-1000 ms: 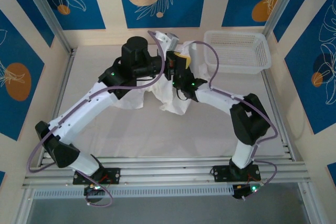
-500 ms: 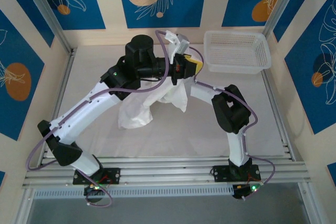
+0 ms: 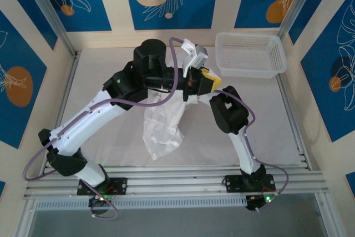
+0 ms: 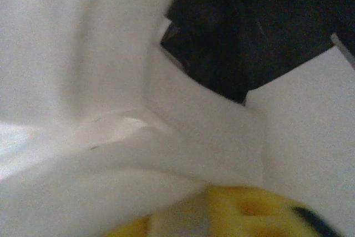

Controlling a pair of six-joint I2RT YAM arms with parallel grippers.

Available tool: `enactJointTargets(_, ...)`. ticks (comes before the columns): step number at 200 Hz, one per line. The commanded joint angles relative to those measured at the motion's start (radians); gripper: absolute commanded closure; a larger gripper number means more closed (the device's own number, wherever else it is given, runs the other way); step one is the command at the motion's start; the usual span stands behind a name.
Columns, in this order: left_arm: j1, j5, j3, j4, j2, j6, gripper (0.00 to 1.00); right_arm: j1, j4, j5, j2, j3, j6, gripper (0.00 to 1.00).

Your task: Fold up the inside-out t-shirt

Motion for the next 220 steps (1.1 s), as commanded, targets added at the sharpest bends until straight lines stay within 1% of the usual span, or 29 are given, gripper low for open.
enactJointTargets(1, -0.031, 0.060, 0.059, 0.034, -0.018, 0.051, 0.92, 0.020, -0.114, 0.027, 0.032, 0.039, -0.065, 0.39)
enactJointTargets(11, -0.032, 0.061, 0.060, 0.033, -0.023, 0.054, 0.92, 0.034, -0.156, 0.078, 0.046, 0.058, -0.099, 0.27)
enactJointTargets(23, -0.036, 0.067, 0.073, 0.027, -0.028, 0.054, 0.92, 0.045, -0.212, 0.136, 0.071, 0.090, -0.128, 0.22)
enactJointTargets(39, -0.049, 0.054, 0.125, -0.014, -0.028, 0.060, 0.91, 0.055, -0.282, 0.206, 0.109, 0.137, -0.149, 0.22)
enactJointTargets(59, -0.070, 0.028, 0.233, -0.114, -0.018, 0.097, 0.91, 0.058, -0.371, 0.259, 0.170, 0.207, -0.178, 0.21)
enactJointTargets(84, -0.095, -0.003, 0.326, -0.185, -0.022, 0.135, 0.91, 0.068, -0.444, 0.288, 0.241, 0.267, -0.229, 0.20)
enactJointTargets(109, -0.104, -0.022, 0.344, -0.201, -0.040, 0.149, 0.91, 0.078, -0.478, 0.286, 0.290, 0.294, -0.251, 0.22)
enactJointTargets(116, -0.103, -0.035, 0.344, -0.209, -0.041, 0.154, 0.91, 0.077, -0.481, 0.265, 0.300, 0.300, -0.251, 0.25)
enactJointTargets(120, -0.104, -0.041, 0.344, -0.214, -0.043, 0.156, 0.91, 0.075, -0.481, 0.251, 0.302, 0.298, -0.248, 0.29)
enactJointTargets(132, -0.105, -0.057, 0.341, -0.232, -0.044, 0.163, 0.92, 0.070, -0.475, 0.214, 0.299, 0.294, -0.244, 0.48)
enactJointTargets(138, -0.106, -0.062, 0.338, -0.238, -0.046, 0.168, 0.92, 0.064, -0.470, 0.183, 0.294, 0.291, -0.248, 0.62)
enactJointTargets(149, -0.106, -0.080, 0.326, -0.249, -0.052, 0.176, 0.92, 0.057, -0.469, 0.143, 0.280, 0.294, -0.250, 0.83)
enactJointTargets(158, -0.105, -0.115, 0.310, -0.259, -0.060, 0.187, 0.92, 0.054, -0.459, 0.107, 0.256, 0.289, -0.252, 0.93)
enactJointTargets(166, -0.105, -0.162, 0.291, -0.268, -0.069, 0.197, 0.92, 0.050, -0.439, 0.074, 0.223, 0.275, -0.248, 1.00)
enactJointTargets(177, -0.103, -0.264, 0.253, -0.276, -0.088, 0.206, 0.92, 0.044, -0.387, 0.023, 0.153, 0.233, -0.235, 1.00)
enactJointTargets(194, -0.074, -0.473, 0.185, -0.296, -0.114, 0.199, 0.93, 0.031, -0.265, -0.087, 0.005, 0.121, -0.198, 1.00)
enactJointTargets(207, -0.009, -0.599, 0.120, -0.311, -0.136, 0.168, 0.93, 0.024, -0.143, -0.158, -0.131, 0.002, -0.167, 1.00)
enactJointTargets(220, 0.099, -0.665, 0.027, -0.312, -0.167, 0.122, 0.93, 0.022, -0.013, -0.223, -0.275, -0.124, -0.134, 1.00)
